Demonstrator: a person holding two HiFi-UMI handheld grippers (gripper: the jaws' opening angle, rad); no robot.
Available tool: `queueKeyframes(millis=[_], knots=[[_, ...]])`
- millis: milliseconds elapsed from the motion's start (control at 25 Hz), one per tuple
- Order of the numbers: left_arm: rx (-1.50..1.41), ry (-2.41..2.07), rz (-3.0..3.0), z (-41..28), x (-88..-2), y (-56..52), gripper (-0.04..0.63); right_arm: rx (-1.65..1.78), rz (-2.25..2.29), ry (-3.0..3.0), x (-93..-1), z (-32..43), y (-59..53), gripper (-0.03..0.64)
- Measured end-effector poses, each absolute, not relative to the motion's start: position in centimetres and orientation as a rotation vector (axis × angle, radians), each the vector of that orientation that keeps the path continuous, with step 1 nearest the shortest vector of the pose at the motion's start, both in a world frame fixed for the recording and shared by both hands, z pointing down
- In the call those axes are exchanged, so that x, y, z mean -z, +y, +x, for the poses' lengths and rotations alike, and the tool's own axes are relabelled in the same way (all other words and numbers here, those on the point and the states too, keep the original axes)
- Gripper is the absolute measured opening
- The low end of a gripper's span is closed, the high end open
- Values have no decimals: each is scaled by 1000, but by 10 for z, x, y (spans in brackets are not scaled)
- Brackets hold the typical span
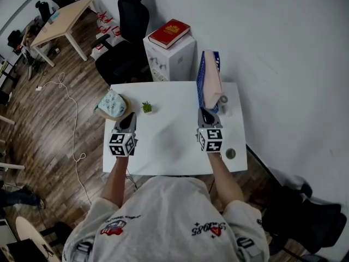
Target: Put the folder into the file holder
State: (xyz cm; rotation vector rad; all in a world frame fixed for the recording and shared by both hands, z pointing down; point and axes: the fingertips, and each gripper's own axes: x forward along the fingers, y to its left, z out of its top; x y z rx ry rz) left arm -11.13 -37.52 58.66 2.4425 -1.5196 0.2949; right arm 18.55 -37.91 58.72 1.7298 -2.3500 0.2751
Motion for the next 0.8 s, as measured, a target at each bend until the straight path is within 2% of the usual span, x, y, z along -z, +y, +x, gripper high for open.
queueKeyframes(millis=[240, 800], knots=[[-257, -1542, 2451, -116, -576, -381, 11, -161, 1739, -2425, -542, 164, -394, 2], [-220, -1554, 2435, -124, -579, -394, 9, -137, 1732, -2427, -540, 153, -407, 2]])
